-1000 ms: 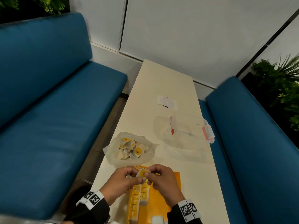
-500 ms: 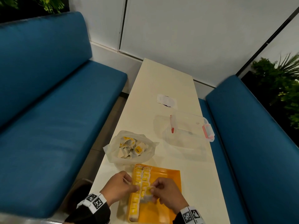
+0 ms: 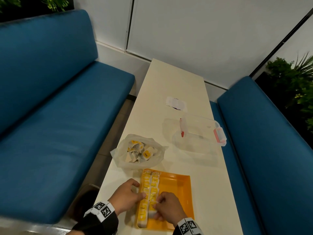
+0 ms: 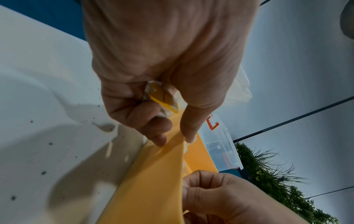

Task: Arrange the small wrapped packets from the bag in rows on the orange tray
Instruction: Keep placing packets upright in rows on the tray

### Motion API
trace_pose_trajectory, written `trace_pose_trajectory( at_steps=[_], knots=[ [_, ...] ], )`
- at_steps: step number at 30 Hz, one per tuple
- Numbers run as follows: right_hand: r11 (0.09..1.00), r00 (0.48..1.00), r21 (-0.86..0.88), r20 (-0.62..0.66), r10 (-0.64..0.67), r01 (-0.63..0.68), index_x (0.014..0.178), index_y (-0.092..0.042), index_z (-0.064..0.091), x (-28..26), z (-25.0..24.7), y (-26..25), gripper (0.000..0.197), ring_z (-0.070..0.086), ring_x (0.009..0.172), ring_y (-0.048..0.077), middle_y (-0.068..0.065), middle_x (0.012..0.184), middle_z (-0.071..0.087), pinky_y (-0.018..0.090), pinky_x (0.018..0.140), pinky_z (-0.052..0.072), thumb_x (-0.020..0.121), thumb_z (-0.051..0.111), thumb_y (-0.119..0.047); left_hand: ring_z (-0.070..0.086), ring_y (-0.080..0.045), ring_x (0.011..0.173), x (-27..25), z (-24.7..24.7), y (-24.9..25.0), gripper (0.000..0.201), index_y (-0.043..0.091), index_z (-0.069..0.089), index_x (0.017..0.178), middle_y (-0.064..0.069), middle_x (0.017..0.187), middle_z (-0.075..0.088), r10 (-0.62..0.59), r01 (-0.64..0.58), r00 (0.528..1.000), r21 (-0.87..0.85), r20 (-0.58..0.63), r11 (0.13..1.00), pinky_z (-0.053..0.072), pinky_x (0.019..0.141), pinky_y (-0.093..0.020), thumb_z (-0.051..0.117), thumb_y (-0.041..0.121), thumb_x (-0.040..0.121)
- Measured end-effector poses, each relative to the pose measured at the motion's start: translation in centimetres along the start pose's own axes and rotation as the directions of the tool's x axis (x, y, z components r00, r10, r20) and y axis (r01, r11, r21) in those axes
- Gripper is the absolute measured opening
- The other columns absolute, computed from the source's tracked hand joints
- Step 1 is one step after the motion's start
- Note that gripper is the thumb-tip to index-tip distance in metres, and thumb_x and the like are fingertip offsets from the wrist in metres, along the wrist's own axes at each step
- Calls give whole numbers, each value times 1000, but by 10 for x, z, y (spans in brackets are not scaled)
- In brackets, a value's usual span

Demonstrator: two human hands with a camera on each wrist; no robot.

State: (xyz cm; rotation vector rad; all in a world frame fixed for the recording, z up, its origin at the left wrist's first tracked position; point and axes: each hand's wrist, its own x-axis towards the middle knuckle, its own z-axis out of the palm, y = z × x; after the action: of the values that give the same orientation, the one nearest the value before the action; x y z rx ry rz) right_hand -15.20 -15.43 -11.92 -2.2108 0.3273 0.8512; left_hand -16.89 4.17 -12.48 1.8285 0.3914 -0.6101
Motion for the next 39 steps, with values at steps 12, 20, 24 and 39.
trace_pose_trajectory(
  at_steps=[12, 20, 24, 39],
  knots=[
    [997, 989, 57, -136, 61, -54, 84, -14, 55, 4, 12, -2, 15, 67, 54, 23, 19, 90, 71, 27, 44, 53, 81, 67, -6, 61, -8, 71, -3, 1, 3, 41, 26, 54, 121, 1, 92, 66, -2, 2, 1000, -3, -3, 1000, 42, 50, -16, 76, 38, 88],
    [1000, 983, 9, -184, 16, -14, 84, -17, 58, -2, 10, -4, 13, 69, 63, 21, 8, 86, 70, 34, 58, 61, 78, 69, -14, 59, -11, 72, -7, -5, 4, 35, 22, 60, 113, -1, 95, 69, -74, 77, 997, -140, 26, 987, 44, 54, -21, 66, 50, 93],
    [976, 949, -69, -225, -219, 209, 89, -30, 59, -15, -1, -17, 16, 66, 74, 10, -5, 86, 66, 31, 72, 58, 81, 70, -22, 54, -17, 63, -11, -16, 16, 32, 8, 66, 108, -7, 81, 66, -160, 214, 977, -584, 142, 783, 41, 58, -28, 54, 38, 101],
    [739, 750, -232, -56, -659, 632, 110, -37, 59, -52, 14, -62, 42, 51, 77, 0, -23, 100, 46, 11, 69, 43, 70, 71, -43, 61, -22, 72, -13, -11, 36, 46, 7, 66, 108, -11, 80, 62, -67, 232, 969, -778, 238, 584, 45, 64, -32, 41, 45, 105]
  ],
)
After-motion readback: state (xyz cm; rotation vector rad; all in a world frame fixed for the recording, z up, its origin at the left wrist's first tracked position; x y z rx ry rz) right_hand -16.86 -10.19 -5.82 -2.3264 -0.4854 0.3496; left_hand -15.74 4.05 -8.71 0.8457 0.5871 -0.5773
